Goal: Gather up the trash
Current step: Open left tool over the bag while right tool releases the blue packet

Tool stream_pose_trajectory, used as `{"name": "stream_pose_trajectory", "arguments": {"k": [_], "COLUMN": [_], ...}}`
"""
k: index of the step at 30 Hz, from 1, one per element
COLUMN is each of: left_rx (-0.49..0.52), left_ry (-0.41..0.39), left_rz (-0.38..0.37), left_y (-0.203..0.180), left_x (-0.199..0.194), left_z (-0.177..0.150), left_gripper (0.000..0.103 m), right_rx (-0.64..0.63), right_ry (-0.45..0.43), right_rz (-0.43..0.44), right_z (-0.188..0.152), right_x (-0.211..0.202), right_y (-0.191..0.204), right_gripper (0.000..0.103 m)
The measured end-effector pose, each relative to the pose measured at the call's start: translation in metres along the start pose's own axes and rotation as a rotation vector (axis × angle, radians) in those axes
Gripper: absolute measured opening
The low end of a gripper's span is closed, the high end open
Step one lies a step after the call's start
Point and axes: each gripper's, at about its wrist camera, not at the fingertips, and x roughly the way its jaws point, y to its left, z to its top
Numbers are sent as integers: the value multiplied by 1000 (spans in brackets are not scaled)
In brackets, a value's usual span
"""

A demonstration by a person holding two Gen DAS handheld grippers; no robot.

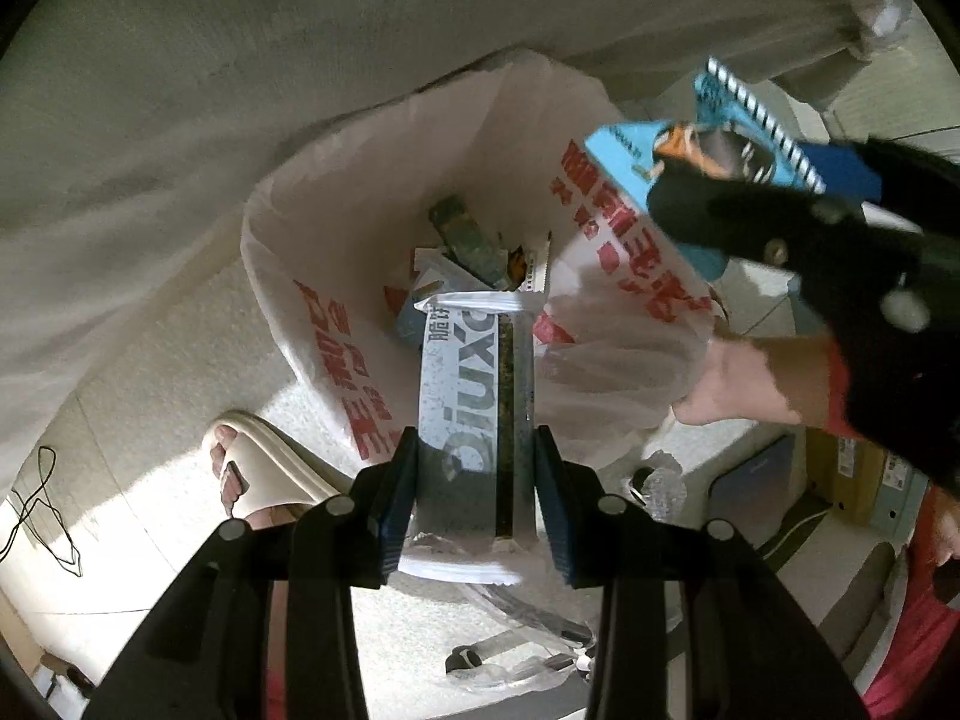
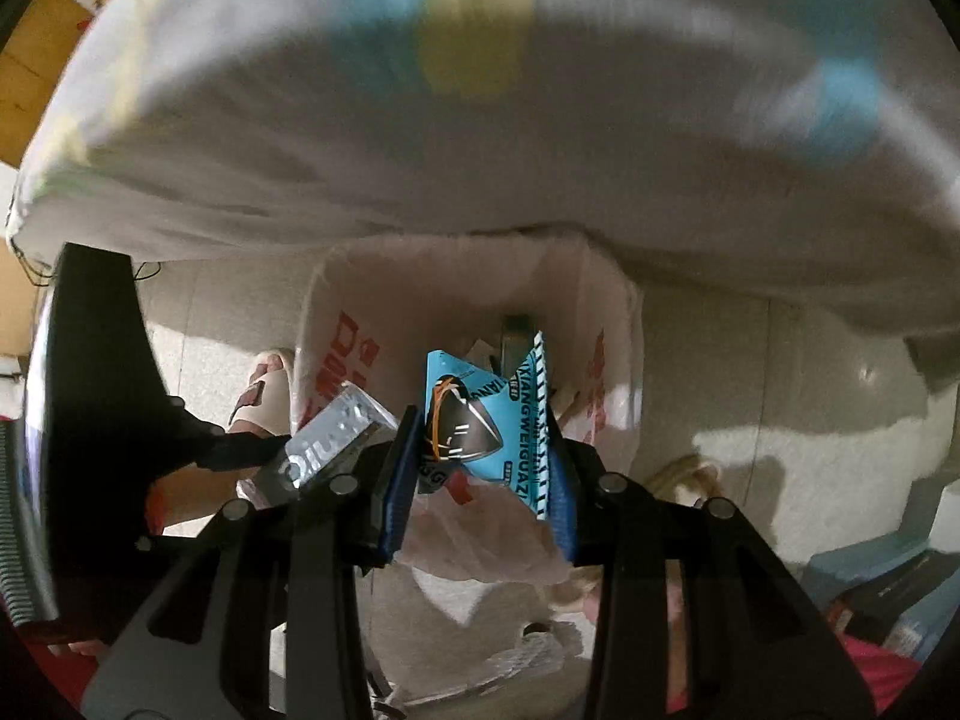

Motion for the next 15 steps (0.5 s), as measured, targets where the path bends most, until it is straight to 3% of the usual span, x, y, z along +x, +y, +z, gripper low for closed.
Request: {"name": "stream_pose_trajectory", "arguments": {"k": [15], "left_rx": [-17], "left_ry": [45], "left_rz": [-18], "left_y": [1], "left_x": [23], "left_z": [16], "left_gripper": [37], "right_rx": [81], "right_ry": [88], "right_rz": [40], "right_z": [6], "right_x": [46], "right_y": [-17], "right_gripper": [38]}}
